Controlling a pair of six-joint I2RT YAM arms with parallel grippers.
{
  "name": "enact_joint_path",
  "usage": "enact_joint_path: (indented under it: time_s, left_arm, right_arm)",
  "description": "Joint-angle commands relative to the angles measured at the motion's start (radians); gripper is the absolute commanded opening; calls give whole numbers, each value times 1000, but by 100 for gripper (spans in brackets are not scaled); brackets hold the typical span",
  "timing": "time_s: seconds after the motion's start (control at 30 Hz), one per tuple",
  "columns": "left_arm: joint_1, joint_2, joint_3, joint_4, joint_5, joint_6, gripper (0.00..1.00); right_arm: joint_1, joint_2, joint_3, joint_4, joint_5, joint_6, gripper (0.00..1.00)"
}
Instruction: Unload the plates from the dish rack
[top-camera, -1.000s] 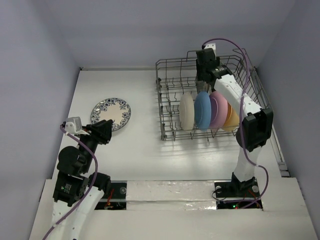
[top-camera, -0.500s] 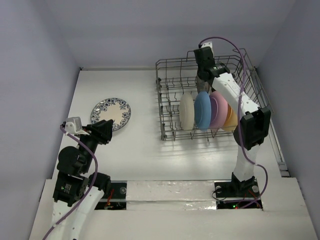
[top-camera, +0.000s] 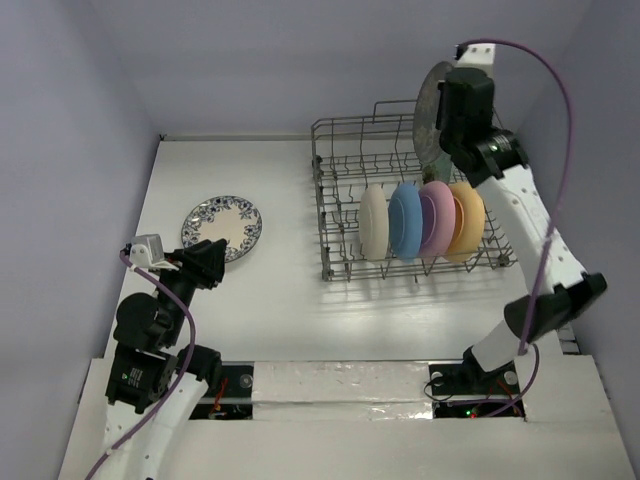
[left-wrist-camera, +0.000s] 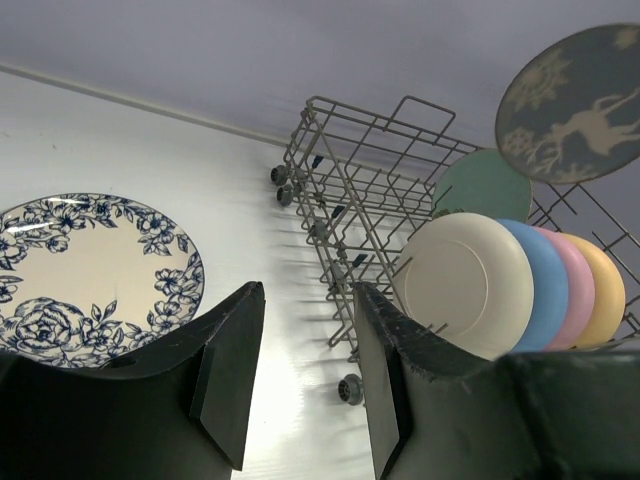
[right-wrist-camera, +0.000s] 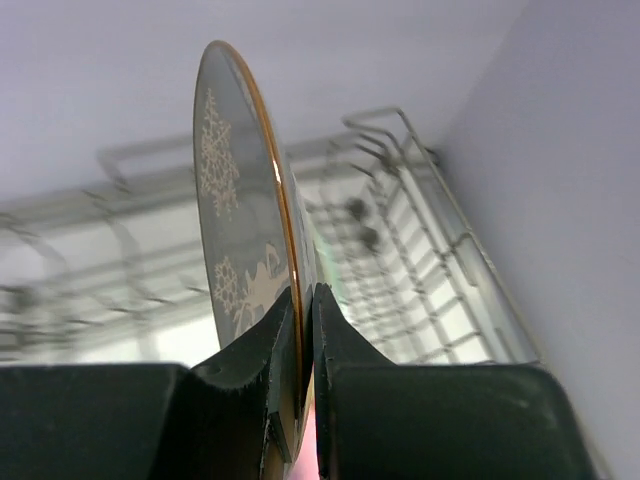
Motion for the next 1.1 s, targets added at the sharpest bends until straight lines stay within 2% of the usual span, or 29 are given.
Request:
enact_joint_path:
  time_s: [0.0, 0.03, 0.07, 0.13, 0.23, 0.43, 0.53, 0.77, 0.87, 1.07]
  left_arm:
    - [4, -9, -4, 54, 8, 6, 38]
    - [4, -9, -5, 54, 10, 6, 38]
    - [4, -9, -5, 52, 10, 6, 38]
    - [13, -11, -4, 54, 10, 6, 38]
    - [14, -17, -4, 51, 5, 3, 38]
    - [23, -20, 5, 22, -63, -11, 37]
    - [23, -29, 13, -1, -122, -29, 35]
    - [23, -24, 13, -3, -128, -39, 34]
    - [23, -27, 13, -2, -125, -40, 34]
    - [23, -23, 10, 3, -111, -36, 34]
  right_arm:
    - [29, -165, -28, 234, -179, 182, 0]
    - [42, -183, -58, 281, -306, 226, 0]
    - [51, -206, -118, 310, -359, 313, 0]
    - [95, -202, -160, 382, -492, 382, 0]
    - [187, -128, -184, 438, -569, 484, 0]
    - [315, 95, -187, 672, -691, 698, 0]
    - [382, 224, -110, 690, -683, 750, 0]
    - [483, 477, 61, 641, -666, 837, 0]
    - [516, 527, 67, 641, -616, 868, 0]
    - [516, 626, 50, 683, -639, 966, 0]
